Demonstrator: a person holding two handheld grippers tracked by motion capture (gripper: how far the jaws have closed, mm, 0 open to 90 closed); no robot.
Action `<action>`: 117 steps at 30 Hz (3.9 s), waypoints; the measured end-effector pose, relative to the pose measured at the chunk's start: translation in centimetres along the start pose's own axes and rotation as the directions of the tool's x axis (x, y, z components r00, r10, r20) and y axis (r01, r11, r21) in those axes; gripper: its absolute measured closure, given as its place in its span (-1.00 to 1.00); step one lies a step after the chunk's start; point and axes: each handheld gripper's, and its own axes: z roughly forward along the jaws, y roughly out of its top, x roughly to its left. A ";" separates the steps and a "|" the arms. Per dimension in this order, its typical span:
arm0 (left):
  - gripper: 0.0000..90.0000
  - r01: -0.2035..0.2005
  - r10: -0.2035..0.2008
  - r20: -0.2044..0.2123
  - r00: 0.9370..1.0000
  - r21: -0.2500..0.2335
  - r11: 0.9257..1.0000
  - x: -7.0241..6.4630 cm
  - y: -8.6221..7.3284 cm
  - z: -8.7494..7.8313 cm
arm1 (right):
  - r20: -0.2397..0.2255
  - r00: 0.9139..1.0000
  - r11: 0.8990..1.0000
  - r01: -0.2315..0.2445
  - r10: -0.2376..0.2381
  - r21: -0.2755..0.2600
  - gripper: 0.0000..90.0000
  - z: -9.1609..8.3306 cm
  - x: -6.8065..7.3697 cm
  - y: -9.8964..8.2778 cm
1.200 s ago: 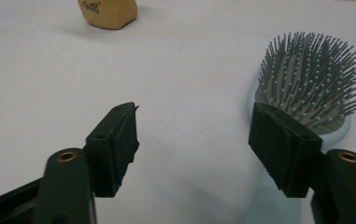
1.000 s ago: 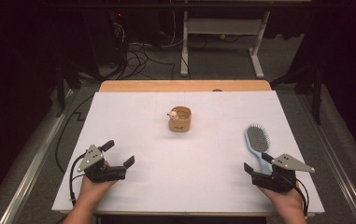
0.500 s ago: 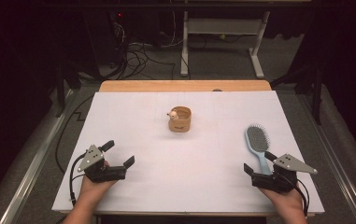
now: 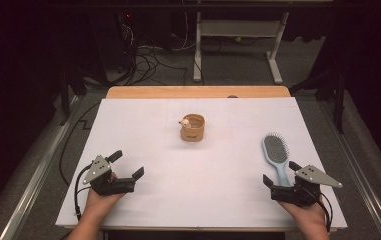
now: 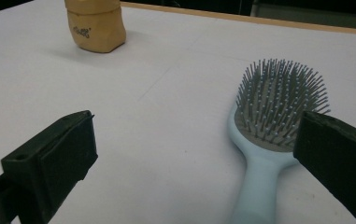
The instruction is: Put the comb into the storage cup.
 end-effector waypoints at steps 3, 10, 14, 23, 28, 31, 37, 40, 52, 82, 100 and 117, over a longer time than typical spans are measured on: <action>-1.00 -0.007 0.007 0.005 1.000 -0.008 1.000 -0.1 0.0 0.0 | 0.020 1.000 1.000 0.001 -0.001 0.010 -0.99 0.1 -0.1 0.1; -1.00 -0.005 0.005 0.009 1.000 -0.010 1.000 0.1 0.0 0.0 | 0.079 0.997 0.995 -0.006 -0.002 0.097 -0.99 0.7 -0.6 0.7; -1.00 -0.011 0.010 0.017 1.000 0.004 1.000 0.0 -0.1 0.1 | 0.091 0.996 0.987 -0.008 -0.007 0.162 -0.99 1.2 -0.8 0.9; -1.00 -0.013 0.013 0.022 1.000 0.005 1.000 -0.1 -0.1 0.1 | 0.106 0.994 0.965 -0.011 -0.017 0.263 -0.99 1.3 -1.4 1.2; -1.00 -0.009 0.009 0.026 1.000 0.002 1.000 -0.1 0.0 0.1 | 0.107 0.994 0.951 -0.006 -0.028 0.309 -0.99 1.5 -1.6 1.2; -1.00 -0.012 0.012 0.025 1.000 0.003 1.000 -0.1 0.0 0.1 | 0.104 0.994 0.944 -0.005 -0.031 0.331 -0.99 1.6 -1.7 1.2; -1.00 -0.017 0.017 0.030 0.999 0.001 1.000 -0.2 0.0 0.0 | 0.097 0.995 0.930 -0.007 -0.031 0.369 -0.99 1.8 -1.8 0.9; -1.00 -0.018 0.018 0.032 0.999 -0.001 1.000 -0.2 0.0 0.0 | 0.095 0.995 0.923 -0.007 -0.032 0.385 -0.99 1.9 -1.8 0.9; -1.00 -0.021 0.021 0.032 0.999 -0.001 1.000 -0.2 0.0 0.0 | 0.089 0.996 0.899 -0.011 -0.031 0.439 -0.99 1.8 -1.8 0.5; -1.00 -0.013 0.013 0.024 1.000 -0.011 1.000 0.1 0.0 -0.3 | 0.156 0.987 0.878 -0.093 0.021 0.470 -0.99 7.7 -4.9 5.2; -1.00 -0.014 0.015 0.025 1.000 -0.011 1.000 0.1 0.0 -0.3 | 0.194 0.981 0.846 -0.125 0.025 0.519 -0.99 10.8 -5.9 5.8; -1.00 -0.019 0.019 0.025 1.000 -0.011 1.000 0.1 -0.1 -0.2 | 0.207 0.978 0.821 -0.137 0.024 0.554 -0.90 11.9 -5.6 5.3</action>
